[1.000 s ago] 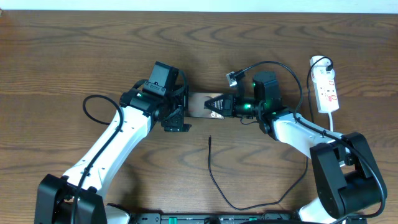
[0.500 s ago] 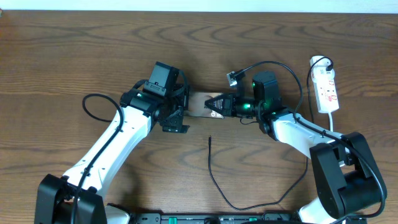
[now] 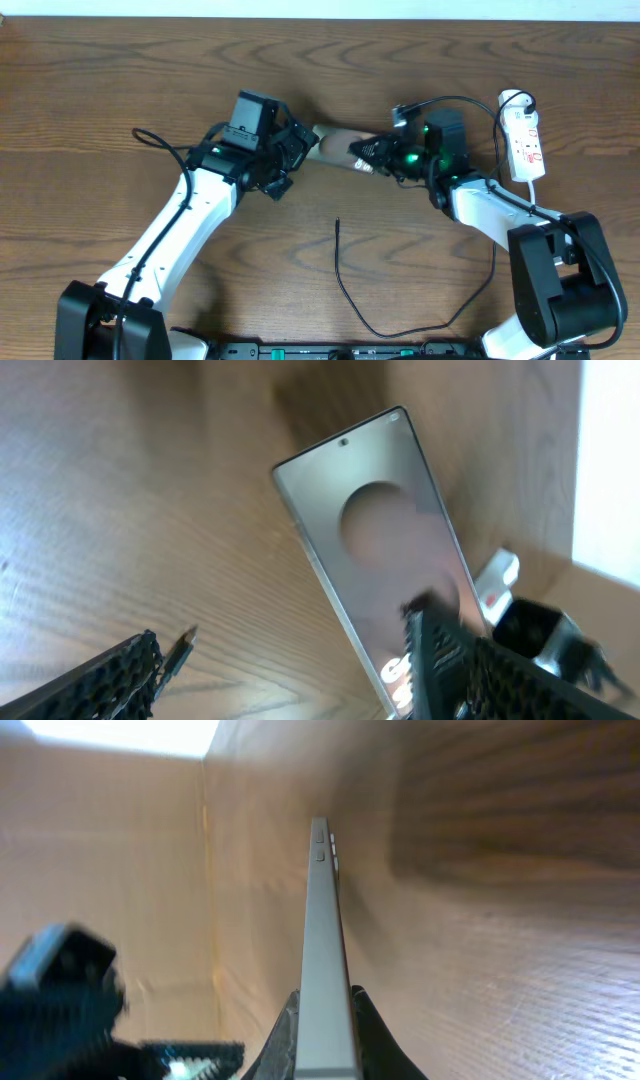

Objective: Plug charger to phone and switch on socket

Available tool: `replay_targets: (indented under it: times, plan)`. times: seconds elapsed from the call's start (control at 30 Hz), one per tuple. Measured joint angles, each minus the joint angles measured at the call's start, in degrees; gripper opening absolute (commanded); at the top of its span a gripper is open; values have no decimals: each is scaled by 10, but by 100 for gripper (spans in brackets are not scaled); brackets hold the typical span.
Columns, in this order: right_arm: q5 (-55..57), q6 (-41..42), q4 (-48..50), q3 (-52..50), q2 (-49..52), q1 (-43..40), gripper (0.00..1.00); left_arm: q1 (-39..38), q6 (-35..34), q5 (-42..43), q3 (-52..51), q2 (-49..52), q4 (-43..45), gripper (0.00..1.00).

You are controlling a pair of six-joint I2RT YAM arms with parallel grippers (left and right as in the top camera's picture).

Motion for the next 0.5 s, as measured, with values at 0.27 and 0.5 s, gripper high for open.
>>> replay_targets:
  times: [0.27,0.5]
  plan:
    - [37,295,86,0,3,-28,1,89,65,136,1,0,132,95]
    - [45,477,226,0,3,-23,1,134,61,205,1,0,217,95]
